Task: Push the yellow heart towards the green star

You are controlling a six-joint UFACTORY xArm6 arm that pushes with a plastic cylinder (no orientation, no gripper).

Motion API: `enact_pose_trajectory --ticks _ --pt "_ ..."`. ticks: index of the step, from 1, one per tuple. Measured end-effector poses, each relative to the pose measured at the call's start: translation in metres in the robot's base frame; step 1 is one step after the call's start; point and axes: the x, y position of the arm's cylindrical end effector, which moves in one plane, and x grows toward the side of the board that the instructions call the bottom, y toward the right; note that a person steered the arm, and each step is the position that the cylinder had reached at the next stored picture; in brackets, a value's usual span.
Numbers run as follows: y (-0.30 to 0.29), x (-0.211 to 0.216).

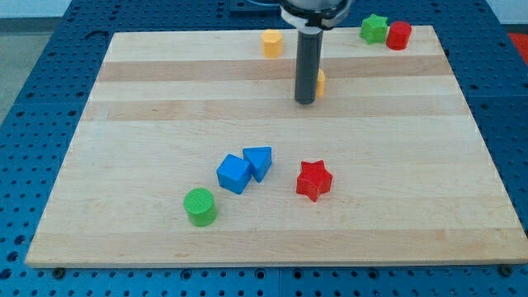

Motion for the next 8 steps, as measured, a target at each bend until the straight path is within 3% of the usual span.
enact_pose_trajectory --ticks 1,2,5,7,8 --pt "-0.033 0.012" --pt "-0.024 -0.001" --pt "0.059 -0.055" --pt "0.006 -0.056" --pt "0.032 -0.079"
